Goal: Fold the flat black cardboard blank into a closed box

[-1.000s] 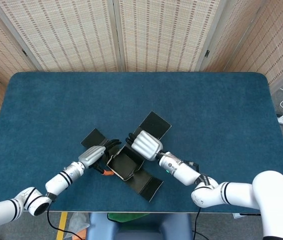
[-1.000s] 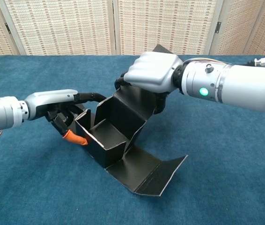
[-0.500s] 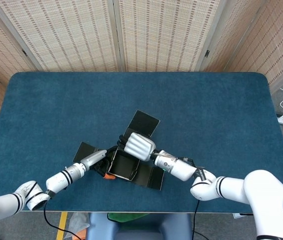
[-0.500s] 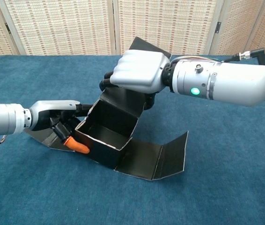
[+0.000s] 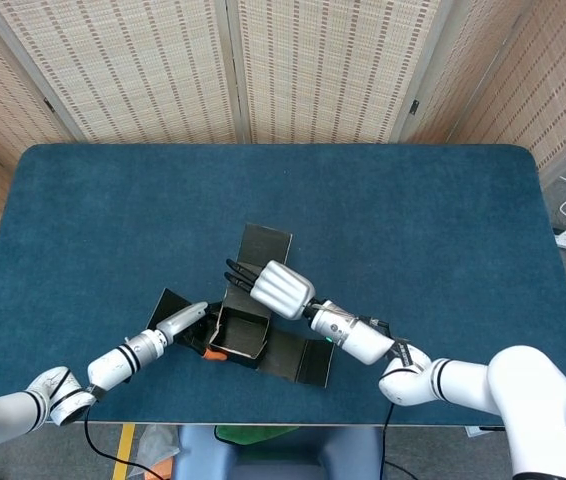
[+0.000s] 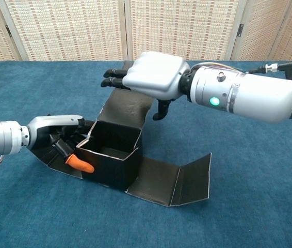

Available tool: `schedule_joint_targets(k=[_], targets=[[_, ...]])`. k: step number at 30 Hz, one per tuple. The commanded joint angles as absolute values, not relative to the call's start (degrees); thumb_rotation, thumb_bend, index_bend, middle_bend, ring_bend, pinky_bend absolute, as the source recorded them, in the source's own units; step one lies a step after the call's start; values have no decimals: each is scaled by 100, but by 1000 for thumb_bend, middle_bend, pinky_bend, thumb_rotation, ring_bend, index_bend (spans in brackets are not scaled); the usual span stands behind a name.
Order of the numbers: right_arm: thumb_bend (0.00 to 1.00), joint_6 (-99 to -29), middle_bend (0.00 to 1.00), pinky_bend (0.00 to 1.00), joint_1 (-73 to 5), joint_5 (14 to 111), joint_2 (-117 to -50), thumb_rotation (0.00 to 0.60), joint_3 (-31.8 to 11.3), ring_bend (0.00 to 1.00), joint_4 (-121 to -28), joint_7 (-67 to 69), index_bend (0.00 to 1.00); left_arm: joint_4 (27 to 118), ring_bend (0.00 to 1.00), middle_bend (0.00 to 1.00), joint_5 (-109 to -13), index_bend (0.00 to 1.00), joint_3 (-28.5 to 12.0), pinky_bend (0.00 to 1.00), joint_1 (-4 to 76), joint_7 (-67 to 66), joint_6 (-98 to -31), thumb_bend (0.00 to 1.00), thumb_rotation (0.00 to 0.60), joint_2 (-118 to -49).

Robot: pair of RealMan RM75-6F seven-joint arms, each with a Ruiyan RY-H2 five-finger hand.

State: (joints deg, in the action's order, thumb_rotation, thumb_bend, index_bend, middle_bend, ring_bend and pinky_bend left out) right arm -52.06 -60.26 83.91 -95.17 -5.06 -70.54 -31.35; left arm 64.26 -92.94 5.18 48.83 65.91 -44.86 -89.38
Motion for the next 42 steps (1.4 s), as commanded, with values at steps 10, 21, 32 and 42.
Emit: schedule_joint_targets(k=[10, 21, 32, 42], targets=[[89, -7083, 0, 1000, -4724, 9025, -8274, 600, -256, 653, -8500, -1001, 0, 6968, 564, 303, -9073, 292, 508, 761, 4625, 7567, -4836, 195, 600, -8370], [109, -8948, 0, 1000, -3352, 9388, -8019, 600, -24, 662, -8113, 1867, 0, 7460, 570, 301, -9542, 272, 680, 762, 4609, 10468, -5519, 194, 600, -7771], [108, -9164, 0, 1000, -3148, 9591, -8506, 600, -204, 662, -7646, 2648, 0, 7385, 571, 298, -9589, 259, 684, 763, 4775, 12165, -5723, 193, 600, -7765], [51, -8691, 0, 1000, -3769, 9480, -9757, 600, -990, 662, -7368, 1357, 0, 7693, 571, 292, -9540, 251, 624, 763, 4906, 12404, -5705, 194, 600, -7683]])
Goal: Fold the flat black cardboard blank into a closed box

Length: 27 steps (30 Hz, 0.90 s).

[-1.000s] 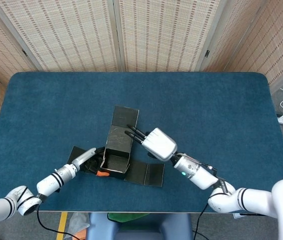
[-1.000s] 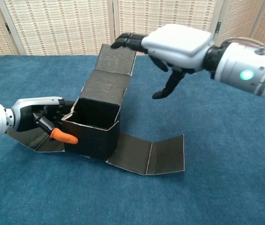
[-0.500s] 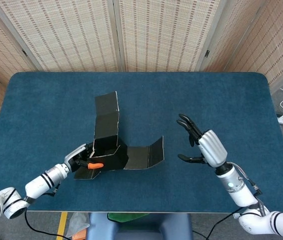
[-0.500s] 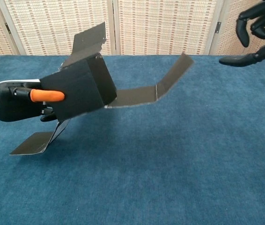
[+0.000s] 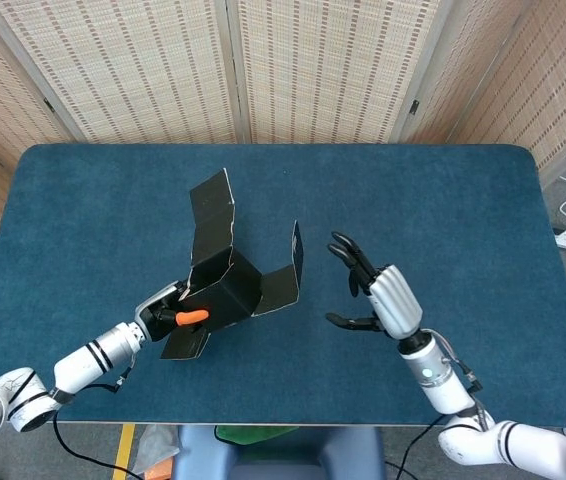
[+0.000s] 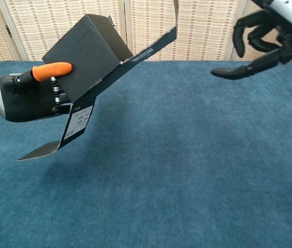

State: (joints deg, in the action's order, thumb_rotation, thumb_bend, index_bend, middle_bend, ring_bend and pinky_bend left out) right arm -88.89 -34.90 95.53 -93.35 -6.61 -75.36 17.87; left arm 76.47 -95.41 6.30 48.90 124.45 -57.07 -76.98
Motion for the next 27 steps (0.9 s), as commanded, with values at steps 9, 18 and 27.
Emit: schedule_joint_targets(k=[9, 18, 27], targets=[[45, -8544, 0, 1000, -4260, 9522, -10292, 600, -1426, 662, -6919, 752, 0, 7738, 571, 288, -9741, 251, 795, 763, 4879, 12002, -5826, 194, 600, -7688], [12, -8420, 0, 1000, -4537, 9628, -10281, 600, -1544, 660, -7041, 453, 0, 7566, 571, 282, -9747, 246, 831, 763, 4904, 11267, -5804, 194, 600, -7800], [0, -8027, 15, 1000, -4679, 9785, -10025, 600, -1305, 659, -7275, -2, 0, 7523, 571, 281, -9583, 247, 769, 763, 4916, 10637, -5672, 193, 600, -7841]])
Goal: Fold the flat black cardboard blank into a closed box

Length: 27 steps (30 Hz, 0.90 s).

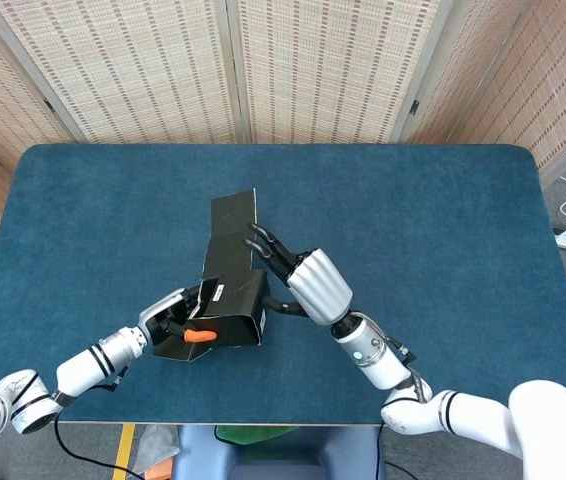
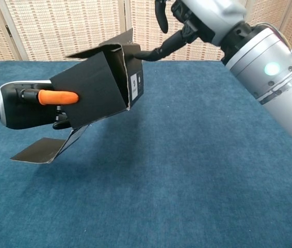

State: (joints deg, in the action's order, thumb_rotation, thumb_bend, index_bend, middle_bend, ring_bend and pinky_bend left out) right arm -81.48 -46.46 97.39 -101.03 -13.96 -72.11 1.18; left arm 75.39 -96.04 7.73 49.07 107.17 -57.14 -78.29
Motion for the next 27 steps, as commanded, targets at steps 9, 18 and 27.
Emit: schedule_joint_targets(k=[9, 18, 27], targets=[[0, -7631, 154, 1000, -4818, 9927, -9880, 600, -1076, 689, -7150, -450, 12, 7264, 563, 266, -9581, 244, 782, 762, 4924, 9691, -5522, 194, 600, -8006], [0, -7592, 301, 1000, -4889, 10202, -10122, 600, -738, 717, -6545, -594, 222, 7064, 563, 265, -9412, 244, 711, 762, 4901, 8712, -5293, 194, 600, -8372], [5, -7604, 373, 1000, -4881, 10509, -10687, 600, -256, 734, -5537, -587, 299, 6690, 561, 263, -9247, 242, 656, 762, 4822, 7768, -5107, 193, 600, -8857]])
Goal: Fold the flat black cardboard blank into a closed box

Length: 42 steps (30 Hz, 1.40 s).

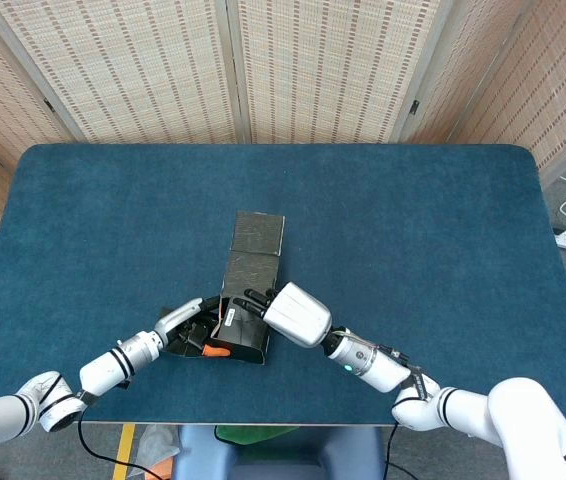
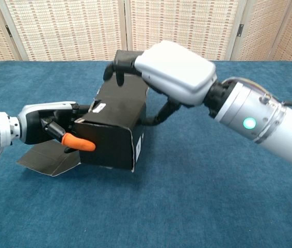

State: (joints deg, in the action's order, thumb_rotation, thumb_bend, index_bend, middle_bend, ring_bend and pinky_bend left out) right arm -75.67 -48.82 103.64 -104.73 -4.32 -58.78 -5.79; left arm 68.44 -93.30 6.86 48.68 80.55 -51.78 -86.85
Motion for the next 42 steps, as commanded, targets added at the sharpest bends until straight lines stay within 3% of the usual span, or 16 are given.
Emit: schedule_joint_targets(k=[1, 12, 25, 30, 34, 39, 42], targets=[[6, -7642, 378, 1000, -4874, 10552, -10767, 600, -206, 736, -5385, -576, 304, 6634, 560, 262, -9219, 241, 650, 762, 4801, 7642, -5089, 193, 600, -8918], [48, -7742, 473, 1000, -4852, 10670, -11311, 600, 69, 758, -4360, -303, 454, 6219, 550, 252, -9066, 221, 601, 756, 4635, 6764, -5014, 194, 600, -9278], [79, -7972, 480, 1000, -4885, 10703, -11406, 600, 153, 759, -4054, -168, 479, 6466, 547, 194, -9086, 75, 599, 740, 4674, 6430, -4850, 193, 600, -9115], [79, -7966, 474, 1000, -4920, 10702, -11408, 600, 171, 759, -4043, -189, 479, 6585, 548, 191, -9053, 67, 563, 739, 4679, 6290, -4815, 192, 600, -9082], [83, -7917, 471, 1000, -4975, 10699, -11420, 600, 177, 759, -4048, -208, 479, 6652, 548, 208, -9002, 98, 517, 740, 4676, 6148, -4782, 193, 600, -9090], [102, -7865, 465, 1000, -5019, 10714, -11412, 600, 219, 759, -4041, -250, 479, 6669, 552, 294, -8872, 229, 422, 742, 4622, 5960, -4784, 193, 600, -9138], [107, -7851, 462, 1000, -5011, 10719, -11383, 600, 260, 758, -4048, -264, 479, 6675, 558, 321, -8813, 258, 391, 743, 4608, 5901, -4732, 193, 600, -9152]])
